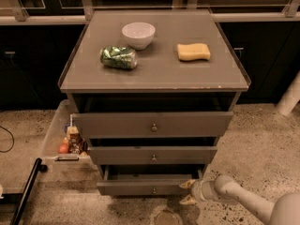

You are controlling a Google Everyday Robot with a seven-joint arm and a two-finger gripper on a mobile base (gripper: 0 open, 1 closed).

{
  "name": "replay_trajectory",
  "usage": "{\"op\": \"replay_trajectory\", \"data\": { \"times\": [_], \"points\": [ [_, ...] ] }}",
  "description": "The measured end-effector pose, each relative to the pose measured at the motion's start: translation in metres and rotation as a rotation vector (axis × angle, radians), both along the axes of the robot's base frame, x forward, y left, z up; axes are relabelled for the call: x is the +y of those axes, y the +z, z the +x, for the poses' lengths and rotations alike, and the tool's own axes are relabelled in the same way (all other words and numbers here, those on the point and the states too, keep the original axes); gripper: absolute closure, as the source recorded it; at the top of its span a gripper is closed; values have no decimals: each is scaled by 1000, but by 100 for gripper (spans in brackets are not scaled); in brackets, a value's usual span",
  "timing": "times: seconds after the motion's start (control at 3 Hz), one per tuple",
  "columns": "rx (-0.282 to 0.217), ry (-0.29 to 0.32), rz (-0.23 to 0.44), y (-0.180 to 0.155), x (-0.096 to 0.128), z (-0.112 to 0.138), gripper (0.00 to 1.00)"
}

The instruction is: Close bottom drawer

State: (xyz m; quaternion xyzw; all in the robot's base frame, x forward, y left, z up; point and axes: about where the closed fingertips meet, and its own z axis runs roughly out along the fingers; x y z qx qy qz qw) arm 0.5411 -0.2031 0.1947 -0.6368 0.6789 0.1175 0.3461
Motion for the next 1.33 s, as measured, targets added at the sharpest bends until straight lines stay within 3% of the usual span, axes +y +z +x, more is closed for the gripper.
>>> {"op": "replay_trajectory", "data": {
  "times": [0.33, 0.67, 1.33],
  "points": [
    [0, 0, 0, 0, 0, 0, 0],
    [0, 0, 0, 0, 0, 0, 0],
    [-24, 12, 7, 10, 10, -3, 42]
  ]
}}
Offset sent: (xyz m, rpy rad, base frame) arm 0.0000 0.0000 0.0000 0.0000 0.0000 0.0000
